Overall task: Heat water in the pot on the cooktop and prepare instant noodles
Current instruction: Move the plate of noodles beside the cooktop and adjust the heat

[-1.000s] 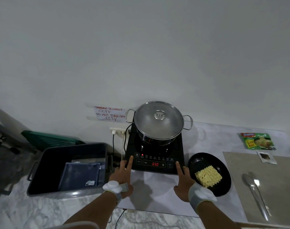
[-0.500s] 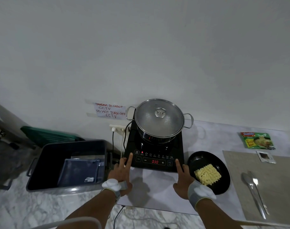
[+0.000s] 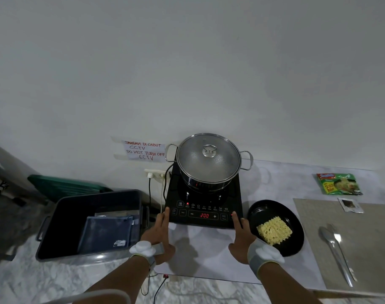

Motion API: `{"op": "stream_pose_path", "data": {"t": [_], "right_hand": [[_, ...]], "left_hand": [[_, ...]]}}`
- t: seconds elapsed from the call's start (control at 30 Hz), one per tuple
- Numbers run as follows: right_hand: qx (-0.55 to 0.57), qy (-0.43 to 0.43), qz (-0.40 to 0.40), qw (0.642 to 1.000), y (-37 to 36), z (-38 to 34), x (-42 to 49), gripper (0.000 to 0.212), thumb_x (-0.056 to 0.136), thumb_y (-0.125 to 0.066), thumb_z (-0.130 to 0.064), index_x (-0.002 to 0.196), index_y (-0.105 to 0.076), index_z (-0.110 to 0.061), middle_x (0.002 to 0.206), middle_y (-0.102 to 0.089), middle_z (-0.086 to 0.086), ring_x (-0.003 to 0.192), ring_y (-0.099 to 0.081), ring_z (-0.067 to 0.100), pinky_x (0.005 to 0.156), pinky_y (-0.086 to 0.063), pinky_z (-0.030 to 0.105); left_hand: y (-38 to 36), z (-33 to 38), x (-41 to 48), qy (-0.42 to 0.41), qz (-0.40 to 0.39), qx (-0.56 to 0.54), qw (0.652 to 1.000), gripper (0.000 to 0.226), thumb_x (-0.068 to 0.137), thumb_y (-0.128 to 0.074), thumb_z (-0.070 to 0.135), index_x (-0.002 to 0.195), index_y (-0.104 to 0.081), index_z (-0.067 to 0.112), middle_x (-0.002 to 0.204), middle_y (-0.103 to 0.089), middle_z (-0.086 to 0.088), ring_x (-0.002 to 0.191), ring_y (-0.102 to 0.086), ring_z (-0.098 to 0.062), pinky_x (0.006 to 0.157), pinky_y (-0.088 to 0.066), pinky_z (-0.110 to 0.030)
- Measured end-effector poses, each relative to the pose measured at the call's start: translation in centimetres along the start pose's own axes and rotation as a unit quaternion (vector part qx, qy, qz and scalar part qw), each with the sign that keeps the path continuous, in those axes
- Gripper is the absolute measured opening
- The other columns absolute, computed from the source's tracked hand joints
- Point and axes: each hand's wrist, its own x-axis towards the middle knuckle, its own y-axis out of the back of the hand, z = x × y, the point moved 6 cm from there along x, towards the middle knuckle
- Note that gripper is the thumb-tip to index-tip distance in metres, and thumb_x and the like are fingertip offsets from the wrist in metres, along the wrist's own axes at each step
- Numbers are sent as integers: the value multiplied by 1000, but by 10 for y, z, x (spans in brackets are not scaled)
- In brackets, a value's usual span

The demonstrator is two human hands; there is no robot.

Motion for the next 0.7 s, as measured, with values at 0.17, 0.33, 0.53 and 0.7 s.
{"op": "stream_pose_path", "data": {"t": [0.17,0.33,0.53,0.7], "right_hand": [[16,2,-3,1000,-5,2,-4,101,84,-56,-24,152,18,-33,162,2,-1,120,-57,28,83,-52,31],[18,1,1,1000,-6,3,-4,99,86,-55,-24,153,17,-32,163,5,-1,122,-57,27,78,-48,28],[-4,0,19,1000,-7,4,-5,98,85,-56,-25,154,15,-31,163,3,0,131,-49,28,95,-49,34],[0,0,17,1000,-7,3,-5,97,87,-55,-23,153,15,-31,163,4,0,128,-53,30,98,-49,35]], "left_hand": [[-2,1,-4,-31,-4,-8,999,117,70,-64,35,150,22,35,163,0,2,98,-67,-23,76,-56,-31],[-4,-4,-3,-61,-27,23,997,109,66,-60,38,150,10,45,162,4,3,97,-68,-22,74,-55,-28],[-10,-6,0,-58,-39,46,997,102,66,-58,39,150,0,45,162,7,1,95,-69,-22,78,-59,-33],[-10,-6,2,-48,-39,56,997,102,66,-58,35,150,-1,44,161,7,1,98,-68,-23,79,-58,-33]]}}
